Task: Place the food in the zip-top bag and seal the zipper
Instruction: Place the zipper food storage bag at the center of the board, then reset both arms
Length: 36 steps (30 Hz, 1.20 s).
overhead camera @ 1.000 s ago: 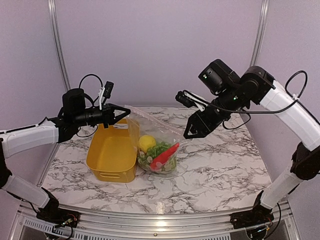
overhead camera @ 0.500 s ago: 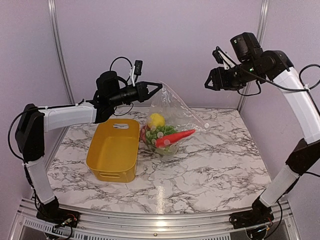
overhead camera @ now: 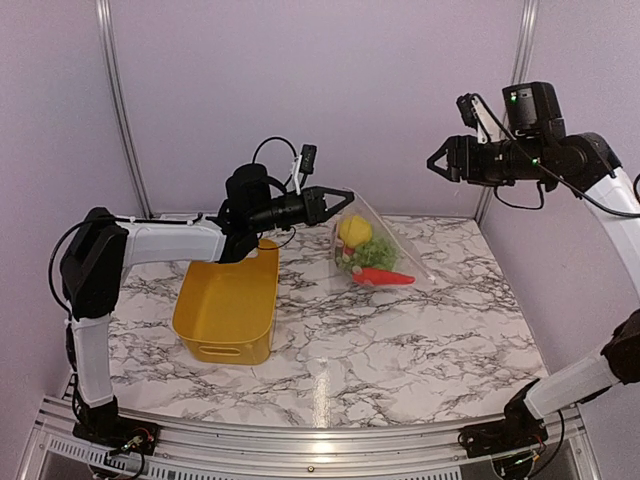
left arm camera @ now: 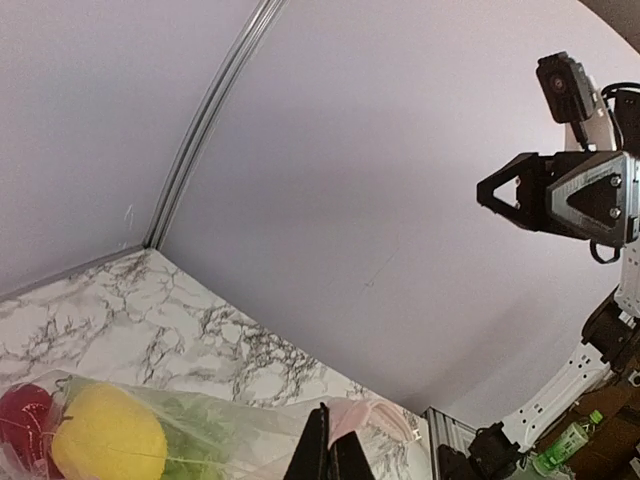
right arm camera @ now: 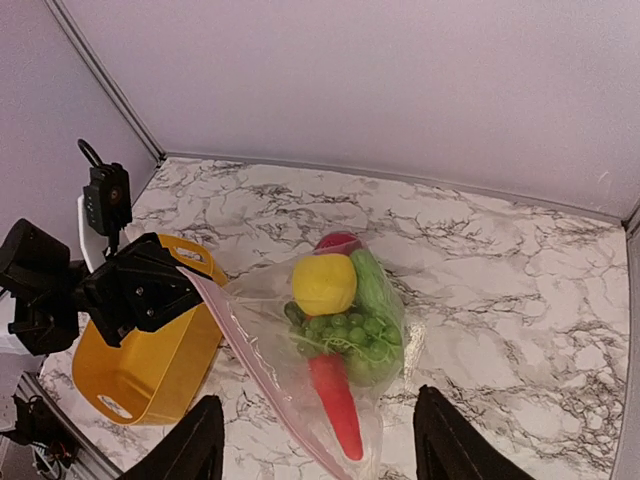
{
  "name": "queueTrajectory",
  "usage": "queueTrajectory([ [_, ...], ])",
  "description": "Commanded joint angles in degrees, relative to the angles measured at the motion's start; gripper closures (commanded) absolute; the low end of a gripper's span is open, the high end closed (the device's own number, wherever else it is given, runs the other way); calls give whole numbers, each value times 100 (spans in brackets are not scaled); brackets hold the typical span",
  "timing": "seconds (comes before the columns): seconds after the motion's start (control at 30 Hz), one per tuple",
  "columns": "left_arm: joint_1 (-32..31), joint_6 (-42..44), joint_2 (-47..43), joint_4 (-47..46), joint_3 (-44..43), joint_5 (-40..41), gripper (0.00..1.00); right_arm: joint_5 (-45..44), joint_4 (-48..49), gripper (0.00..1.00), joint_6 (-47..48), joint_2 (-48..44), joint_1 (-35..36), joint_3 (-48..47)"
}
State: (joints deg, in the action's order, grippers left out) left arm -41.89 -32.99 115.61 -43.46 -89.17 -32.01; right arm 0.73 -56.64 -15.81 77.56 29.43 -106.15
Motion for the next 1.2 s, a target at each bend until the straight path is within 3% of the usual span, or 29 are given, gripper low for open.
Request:
queueTrajectory([
  [0.0, 14, 161, -354, -107, 1179, -424, 100, 721, 765, 38, -314, -223, -16, 749],
  [0.13, 9, 315, -903, 22, 2054, -446, 100, 945, 1069, 38, -423, -294, -21, 1047],
  [0.33, 18, 1140, -1596, 1377, 2563, -275, 100, 1274, 1259, 38, -410, -196, -17, 1216],
  [0.43, 23, 1286, -1833, 1532, 2865, -194, 94, 1386, 1322, 38, -427, -157, -16, 1247],
  [0.77, 23, 1378, -2332, 2054, 3308, 105, 57, 1435, 1373, 37, -306, -245, -18, 1531],
  [0.9, 23, 1747, -2588, 3578, 2869, 552, 48, 1295, 1426, 37, -250, -325, -16, 1722],
  [0.93, 23, 1891, -2614, 4045, 2682, 665, 41, 1191, 1432, 36, -234, -343, -16, 1761],
  [0.97, 23, 2031, -2651, 4514, 2500, 759, 27, 1067, 1445, 35, -212, -365, -16, 1790],
  [1.0, 23, 2181, -2727, 4896, 2344, 872, 5, 912, 1461, 33, -185, -380, -18, 1807],
  [1.17, 23, 2801, -3357, 5989, 2022, 1646, 1, -414, 1554, 9, -172, -504, -21, 1883],
])
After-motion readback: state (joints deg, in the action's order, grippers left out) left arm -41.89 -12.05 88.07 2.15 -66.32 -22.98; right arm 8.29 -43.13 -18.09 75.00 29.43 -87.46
